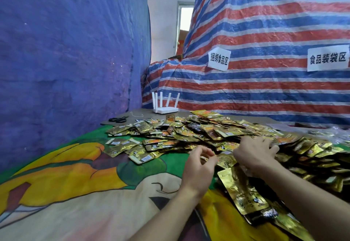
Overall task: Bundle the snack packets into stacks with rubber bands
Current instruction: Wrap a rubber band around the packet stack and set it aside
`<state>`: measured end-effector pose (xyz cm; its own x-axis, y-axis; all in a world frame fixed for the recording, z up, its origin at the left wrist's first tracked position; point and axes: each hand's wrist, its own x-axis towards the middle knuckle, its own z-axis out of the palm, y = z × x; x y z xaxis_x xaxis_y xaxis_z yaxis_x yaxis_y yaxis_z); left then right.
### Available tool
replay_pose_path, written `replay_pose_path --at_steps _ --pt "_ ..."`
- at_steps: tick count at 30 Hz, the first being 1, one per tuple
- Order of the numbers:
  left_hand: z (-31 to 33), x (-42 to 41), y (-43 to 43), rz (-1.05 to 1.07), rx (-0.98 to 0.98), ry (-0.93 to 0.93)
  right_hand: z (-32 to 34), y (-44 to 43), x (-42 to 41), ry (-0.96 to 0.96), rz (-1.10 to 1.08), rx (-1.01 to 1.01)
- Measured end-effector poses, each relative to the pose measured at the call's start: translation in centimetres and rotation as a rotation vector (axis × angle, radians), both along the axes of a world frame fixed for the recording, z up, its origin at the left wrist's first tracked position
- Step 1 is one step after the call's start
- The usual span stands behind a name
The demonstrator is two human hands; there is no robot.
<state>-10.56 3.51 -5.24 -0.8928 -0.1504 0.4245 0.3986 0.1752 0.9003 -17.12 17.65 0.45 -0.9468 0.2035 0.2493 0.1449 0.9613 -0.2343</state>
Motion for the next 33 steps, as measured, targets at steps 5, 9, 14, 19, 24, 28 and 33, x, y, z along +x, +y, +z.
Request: replay_pose_path --at_steps 5,9,14,19,24,28,33 --pt "0.2 0.5 0.9 0.128 -0.006 0.039 -1.0 0.6 -0.2 -0.041 -0.031 0.205" --pt "2.7 -0.9 -0.4 0.342 -0.222 0.021 0.0 -0.8 -0.5 0.118 0.058 0.212" --pt "4.7 -4.8 -7.6 0.431 -0.645 -0.113 -0.3 -5.9 -2.9 0.187 0.398 0.137" --pt "0.9 -8.2 -14.7 0.405 -0.883 -0.448 -2.3 -9.8 -7.0 0.037 0.462 0.174" --pt "-1.9 -10.3 -17.4 0.377 -0.937 -0.483 -3.7 -11.8 -10.4 -0.122 0.398 0.069" --pt "-2.1 -10.9 -17.7 0.504 -1.195 -0.295 -4.0 -12.8 -11.4 -0.082 0.361 0.088" --pt "-0.9 -10.6 -17.2 0.472 -1.579 -0.074 -4.2 -12.5 -10.9 0.005 0.336 0.107"
